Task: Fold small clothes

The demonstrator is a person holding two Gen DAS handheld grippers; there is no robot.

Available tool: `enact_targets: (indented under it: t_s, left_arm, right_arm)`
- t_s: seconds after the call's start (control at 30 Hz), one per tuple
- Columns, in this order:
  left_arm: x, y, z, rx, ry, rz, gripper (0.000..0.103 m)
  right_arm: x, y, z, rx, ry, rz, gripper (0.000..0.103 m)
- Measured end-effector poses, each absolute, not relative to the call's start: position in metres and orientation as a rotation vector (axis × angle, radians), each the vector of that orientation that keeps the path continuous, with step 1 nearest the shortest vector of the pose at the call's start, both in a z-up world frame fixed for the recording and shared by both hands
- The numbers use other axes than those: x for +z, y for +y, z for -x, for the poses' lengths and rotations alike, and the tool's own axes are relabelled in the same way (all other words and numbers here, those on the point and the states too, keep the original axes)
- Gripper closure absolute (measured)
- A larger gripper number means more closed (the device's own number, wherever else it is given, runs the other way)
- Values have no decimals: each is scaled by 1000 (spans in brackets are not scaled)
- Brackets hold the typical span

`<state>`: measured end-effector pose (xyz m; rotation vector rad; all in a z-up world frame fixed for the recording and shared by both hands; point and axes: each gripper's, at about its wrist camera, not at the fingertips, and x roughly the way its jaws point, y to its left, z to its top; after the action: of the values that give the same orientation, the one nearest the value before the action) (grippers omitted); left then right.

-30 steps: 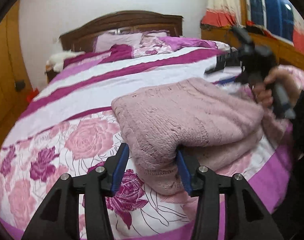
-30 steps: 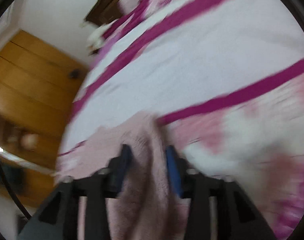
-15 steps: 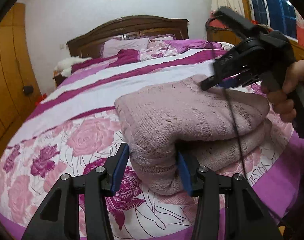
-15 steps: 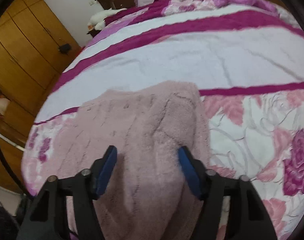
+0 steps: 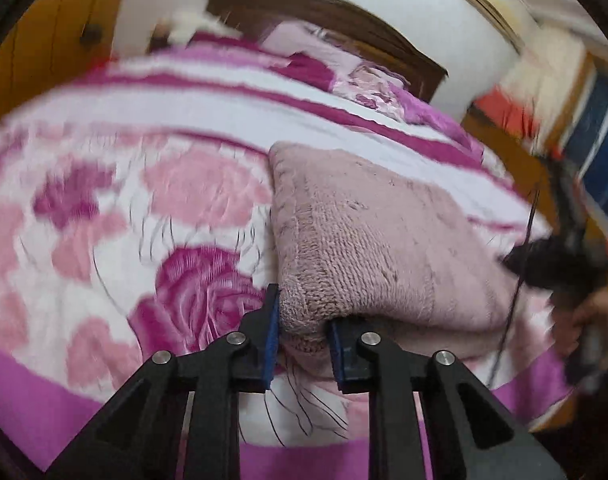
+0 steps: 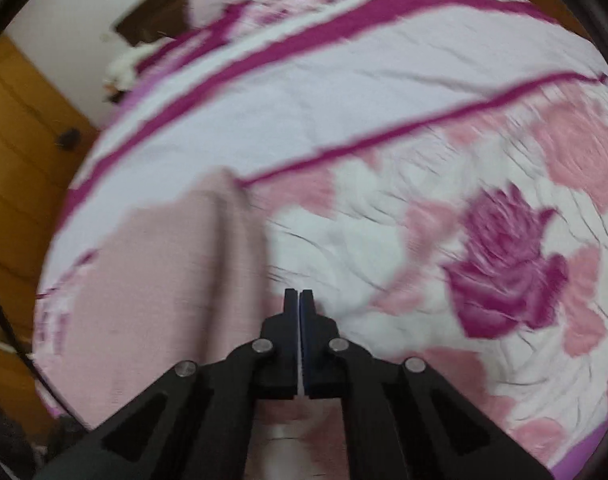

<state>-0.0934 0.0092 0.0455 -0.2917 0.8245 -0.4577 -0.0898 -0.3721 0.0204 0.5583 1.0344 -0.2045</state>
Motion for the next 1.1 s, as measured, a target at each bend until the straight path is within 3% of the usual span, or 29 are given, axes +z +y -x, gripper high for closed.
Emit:
enact_targets:
  t_s: [0.1,0.17,0.27,0.37,0.43,0.5,0.63,0.73,0.83,0.93,0.97,1.0,1.1]
  left_arm:
    - [29,25,88,-531,923,464,103]
    - [16,35,81,-541,967,523,103]
    - [0,53,76,-584,980,639,103]
    - [-4,62,78,-621,984,684,103]
    - [-3,63,79,-635,980,673,103]
    - [-5,65,80,-612,994,630,103]
    - [-7,69,79,-664,980,671,103]
    - [-3,68,80,-671,963,639,103]
    - [-2,66,81,-672,956,619,103]
    - [1,57,77,-701,972,596,103]
    - [4,55,82,-693,961,572,103]
    - [7,54,87,-682,955,544,103]
    - [32,52,118,-654,889,396,103]
  right_arm:
    - [35,-369,102,-220,975,-553,93]
    - [59,-342,109,-200,895,-433,76]
    - [98,-269,109,-69,793,-209,63]
    - [108,-190,101,37,751,-16,63]
    - [83,-147,93,197,804,-29,63]
    - [48,-127,84,254,898,-46,82]
    - [38,-134,83,225,896,-98,82]
    - [67,-142,91,158,879,-119,94]
    - [82,-145,109,103,798,-57,94]
    - [23,-163,99,35,916,-44,95]
    - [12,-171,104,44,860,-82,96]
    - [13,-178,113,54,784,-123,96]
    - [29,-180,114,26,812,-160,96]
